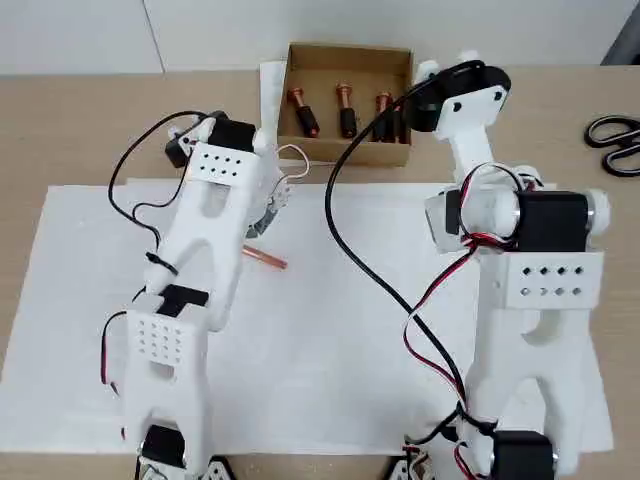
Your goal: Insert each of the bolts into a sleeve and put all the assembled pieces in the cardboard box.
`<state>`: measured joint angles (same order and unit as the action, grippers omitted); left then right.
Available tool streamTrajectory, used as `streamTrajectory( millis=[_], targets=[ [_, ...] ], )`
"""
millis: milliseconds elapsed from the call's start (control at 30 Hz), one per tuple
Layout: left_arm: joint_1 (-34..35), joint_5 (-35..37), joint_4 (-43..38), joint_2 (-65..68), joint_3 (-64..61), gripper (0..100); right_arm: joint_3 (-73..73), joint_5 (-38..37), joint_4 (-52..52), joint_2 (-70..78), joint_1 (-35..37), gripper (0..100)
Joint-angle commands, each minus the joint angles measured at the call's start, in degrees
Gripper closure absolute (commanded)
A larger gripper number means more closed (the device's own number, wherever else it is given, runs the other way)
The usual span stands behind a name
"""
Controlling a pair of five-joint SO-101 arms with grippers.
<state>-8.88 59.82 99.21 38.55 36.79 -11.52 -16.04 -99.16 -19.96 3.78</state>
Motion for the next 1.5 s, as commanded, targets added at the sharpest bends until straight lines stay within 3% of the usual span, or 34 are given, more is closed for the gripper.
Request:
streamTrajectory(
  millis=[0, 1467],
  targets=[
    [1.7, 0.7, 1.1, -0.8, 1.6, 95, -0.5, -0.2, 0.5, -2.2, 0.1, 99.5],
    [4.2, -0.7, 1.1, -0.5, -8.7, 93, -0.5, -0.4, 2.2, -2.1, 0.1, 99.4]
  ],
)
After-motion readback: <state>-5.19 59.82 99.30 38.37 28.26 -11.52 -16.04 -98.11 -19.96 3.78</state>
